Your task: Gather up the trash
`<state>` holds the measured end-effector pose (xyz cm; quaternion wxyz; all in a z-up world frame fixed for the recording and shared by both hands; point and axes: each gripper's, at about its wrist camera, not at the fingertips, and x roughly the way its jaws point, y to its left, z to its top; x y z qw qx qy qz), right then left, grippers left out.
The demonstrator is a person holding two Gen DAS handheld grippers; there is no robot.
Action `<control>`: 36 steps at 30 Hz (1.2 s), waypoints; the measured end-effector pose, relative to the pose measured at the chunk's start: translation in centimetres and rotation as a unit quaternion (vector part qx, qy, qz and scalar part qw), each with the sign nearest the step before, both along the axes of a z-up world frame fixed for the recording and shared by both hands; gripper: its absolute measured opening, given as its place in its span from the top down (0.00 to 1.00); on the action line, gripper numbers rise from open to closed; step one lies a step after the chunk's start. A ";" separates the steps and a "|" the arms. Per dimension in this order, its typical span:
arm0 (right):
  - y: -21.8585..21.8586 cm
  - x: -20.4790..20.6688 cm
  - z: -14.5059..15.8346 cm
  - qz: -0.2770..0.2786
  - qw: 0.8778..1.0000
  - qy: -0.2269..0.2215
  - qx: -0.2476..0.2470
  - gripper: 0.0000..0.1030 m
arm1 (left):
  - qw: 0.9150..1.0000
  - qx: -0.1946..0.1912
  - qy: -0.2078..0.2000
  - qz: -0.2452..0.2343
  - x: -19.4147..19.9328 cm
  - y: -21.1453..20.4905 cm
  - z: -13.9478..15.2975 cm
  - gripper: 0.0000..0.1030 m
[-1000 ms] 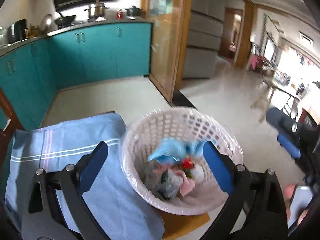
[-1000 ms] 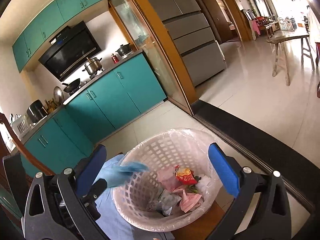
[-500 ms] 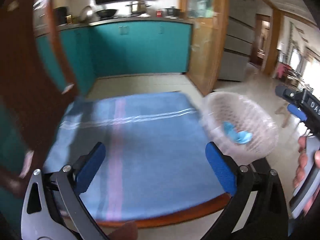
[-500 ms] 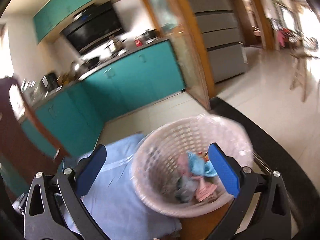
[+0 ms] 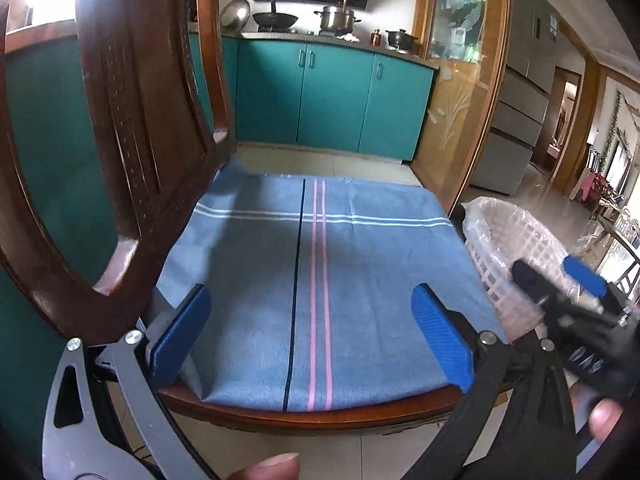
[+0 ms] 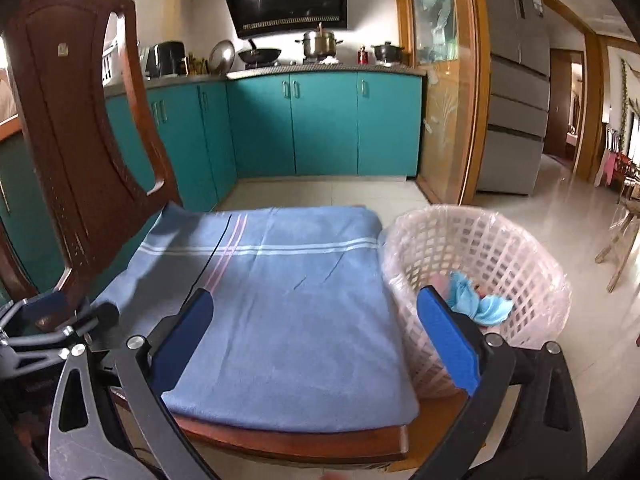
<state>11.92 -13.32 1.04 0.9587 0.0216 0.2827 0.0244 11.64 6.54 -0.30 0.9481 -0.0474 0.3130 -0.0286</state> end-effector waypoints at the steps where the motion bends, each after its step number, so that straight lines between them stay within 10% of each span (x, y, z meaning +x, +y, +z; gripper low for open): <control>1: 0.2 0.1 -0.1 0.000 1.000 0.002 0.001 0.03 | 1.000 0.000 -0.003 0.000 -0.2 -0.1 0.1 0.03; 36: -0.4 0.7 -1.0 -0.017 1.000 0.010 -0.003 0.03 | 1.000 0.013 -0.007 -0.010 -0.1 -1.5 0.4 0.03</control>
